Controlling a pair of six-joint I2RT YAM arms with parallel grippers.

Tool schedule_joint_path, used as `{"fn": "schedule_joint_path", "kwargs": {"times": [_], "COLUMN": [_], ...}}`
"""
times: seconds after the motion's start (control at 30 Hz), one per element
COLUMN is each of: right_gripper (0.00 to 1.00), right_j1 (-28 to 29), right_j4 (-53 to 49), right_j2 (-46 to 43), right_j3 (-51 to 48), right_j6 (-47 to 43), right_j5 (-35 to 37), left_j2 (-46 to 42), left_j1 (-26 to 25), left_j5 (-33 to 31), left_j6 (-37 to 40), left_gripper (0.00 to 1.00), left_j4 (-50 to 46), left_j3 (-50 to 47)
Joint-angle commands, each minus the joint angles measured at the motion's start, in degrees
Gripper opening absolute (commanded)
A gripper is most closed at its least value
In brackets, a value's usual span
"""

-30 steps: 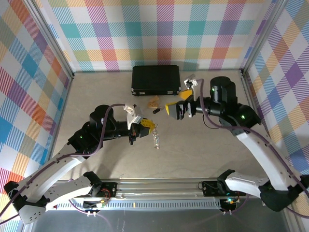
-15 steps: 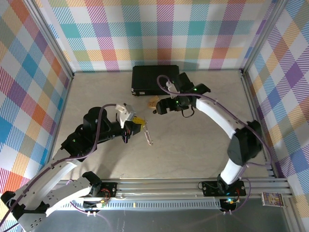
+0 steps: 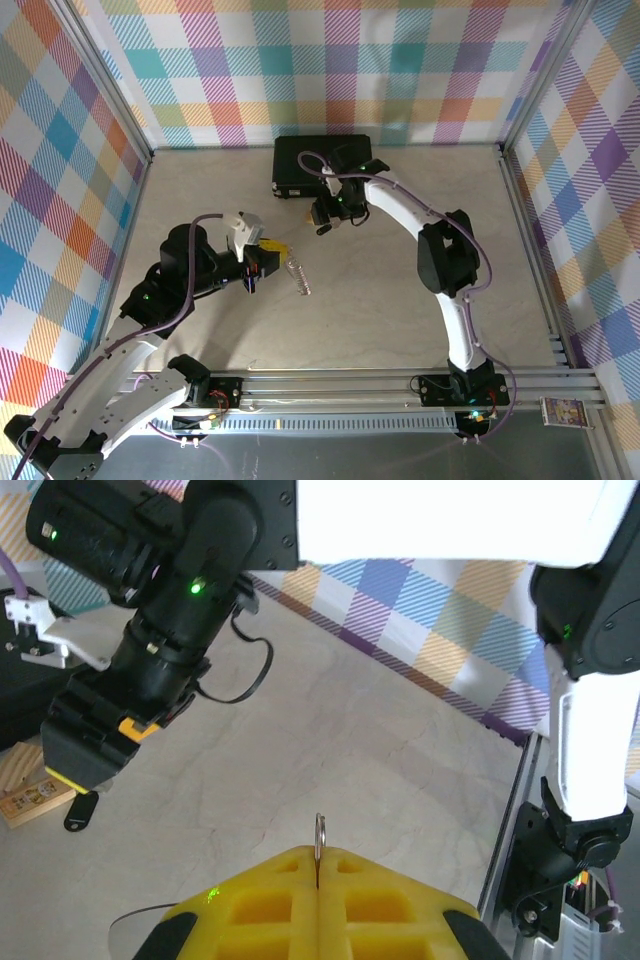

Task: Put the keys on the keyring

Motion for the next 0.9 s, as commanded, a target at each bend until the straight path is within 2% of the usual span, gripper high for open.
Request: {"fn": "schedule_joint_path", "kwargs": {"times": [0.0, 0.2, 0.5, 0.87], "right_gripper": [0.75, 0.75, 0.8, 0.79], "right_j1": [-0.2, -0.1, -0.1, 0.2], "right_j4": [-3.1, -2.1, -0.5, 2.8], "right_j2": [2.5, 5.6, 9.7, 11.3], "right_j3": [3.2, 4.5, 7.3, 7.9], "right_j6": [0.0, -0.3, -0.4, -0.8], "right_j5": [1.9, 1.4, 1.0, 1.3], "left_j2": [-0.9, -0.6, -0.2, 0.6], "left_j1": [1.5, 3.1, 4.8, 5.5], "left_j5": [2.7, 4.6, 6.1, 7.0], "left_j6": [-1.5, -2.0, -3.0, -3.4], "left_gripper": [0.0, 0.0, 0.0, 0.0], "left_j4": [3.6, 4.5, 5.6, 6.7], "left_j3": [-0.7, -0.5, -1.1, -1.3]}}
